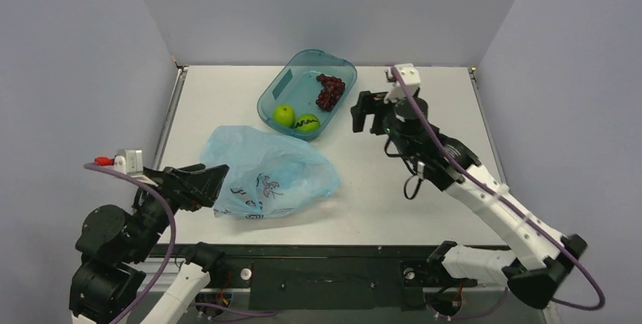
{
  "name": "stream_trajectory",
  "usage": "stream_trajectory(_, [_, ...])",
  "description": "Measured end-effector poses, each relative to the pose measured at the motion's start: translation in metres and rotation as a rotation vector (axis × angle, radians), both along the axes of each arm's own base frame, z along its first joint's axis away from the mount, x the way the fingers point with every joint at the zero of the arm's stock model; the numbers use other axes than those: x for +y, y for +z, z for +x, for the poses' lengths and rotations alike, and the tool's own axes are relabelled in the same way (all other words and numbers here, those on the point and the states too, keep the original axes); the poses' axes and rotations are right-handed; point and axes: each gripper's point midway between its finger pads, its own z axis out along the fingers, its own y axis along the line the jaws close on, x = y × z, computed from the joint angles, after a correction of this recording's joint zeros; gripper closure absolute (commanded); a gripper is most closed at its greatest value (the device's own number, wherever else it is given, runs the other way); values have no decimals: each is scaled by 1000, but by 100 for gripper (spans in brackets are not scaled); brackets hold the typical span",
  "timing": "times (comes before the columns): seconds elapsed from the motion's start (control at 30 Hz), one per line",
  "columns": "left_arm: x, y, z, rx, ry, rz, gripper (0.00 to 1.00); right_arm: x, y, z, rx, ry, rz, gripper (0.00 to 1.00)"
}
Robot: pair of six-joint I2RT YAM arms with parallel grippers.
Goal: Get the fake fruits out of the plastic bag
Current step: Reset both arms
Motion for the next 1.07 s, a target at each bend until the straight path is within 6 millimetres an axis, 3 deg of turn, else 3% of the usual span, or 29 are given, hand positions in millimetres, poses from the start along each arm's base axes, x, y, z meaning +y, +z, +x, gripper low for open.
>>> stream_trajectory(0.23, [14, 49, -14, -160, 38, -54, 13, -84, 51, -69, -156, -99, 107, 13])
stream_trajectory(0.47, [31, 80, -34, -264, 81, -86, 11, -150, 84, -113, -286, -229, 214, 12])
stream_trajectory(0.67, [37, 86, -41, -291, 97, -95, 10, -177, 86, -128, -311, -303, 239, 12])
stream_trajectory(1.07, [38, 85, -43, -298, 101, -92, 9, -195, 82, -137, -306, -362, 255, 12])
